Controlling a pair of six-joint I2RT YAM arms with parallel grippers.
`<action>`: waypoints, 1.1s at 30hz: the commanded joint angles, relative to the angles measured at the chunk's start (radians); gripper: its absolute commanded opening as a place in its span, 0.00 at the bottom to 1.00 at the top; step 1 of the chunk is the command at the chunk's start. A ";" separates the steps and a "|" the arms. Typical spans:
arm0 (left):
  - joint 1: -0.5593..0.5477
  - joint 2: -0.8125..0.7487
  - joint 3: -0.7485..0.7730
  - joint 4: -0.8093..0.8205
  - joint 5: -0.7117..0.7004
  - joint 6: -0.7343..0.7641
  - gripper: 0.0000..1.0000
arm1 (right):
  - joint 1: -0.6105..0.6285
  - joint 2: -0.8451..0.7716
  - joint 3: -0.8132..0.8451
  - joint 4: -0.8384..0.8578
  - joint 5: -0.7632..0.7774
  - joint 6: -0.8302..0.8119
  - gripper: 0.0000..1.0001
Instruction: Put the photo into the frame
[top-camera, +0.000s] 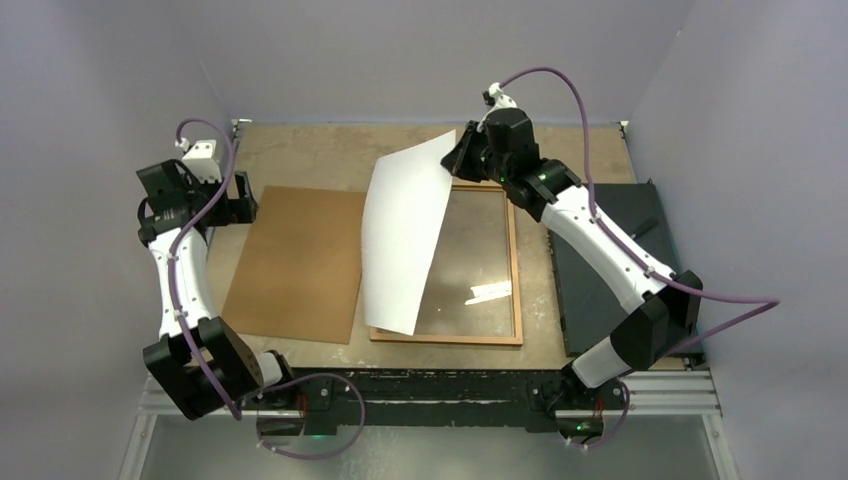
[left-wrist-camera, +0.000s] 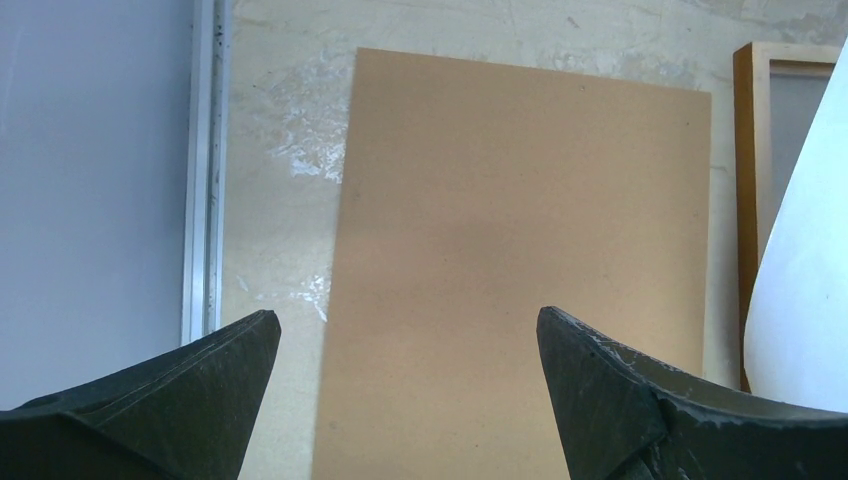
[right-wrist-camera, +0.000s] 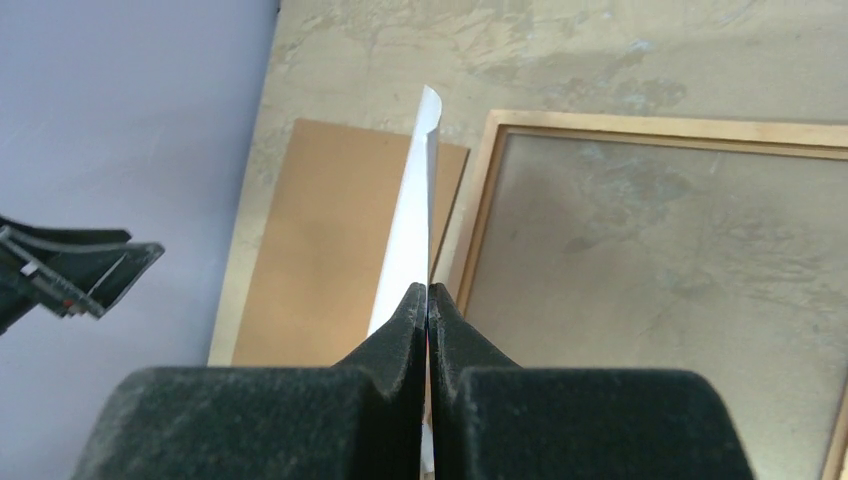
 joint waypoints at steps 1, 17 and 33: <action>-0.002 0.003 -0.009 0.032 0.046 0.003 1.00 | -0.024 -0.028 0.023 -0.003 0.091 -0.027 0.00; -0.114 0.100 0.009 -0.127 0.039 0.023 1.00 | -0.084 0.023 0.156 -0.144 0.137 -0.122 0.00; -0.294 0.150 -0.040 -0.115 -0.155 0.003 1.00 | -0.136 0.013 0.051 -0.165 0.210 -0.171 0.00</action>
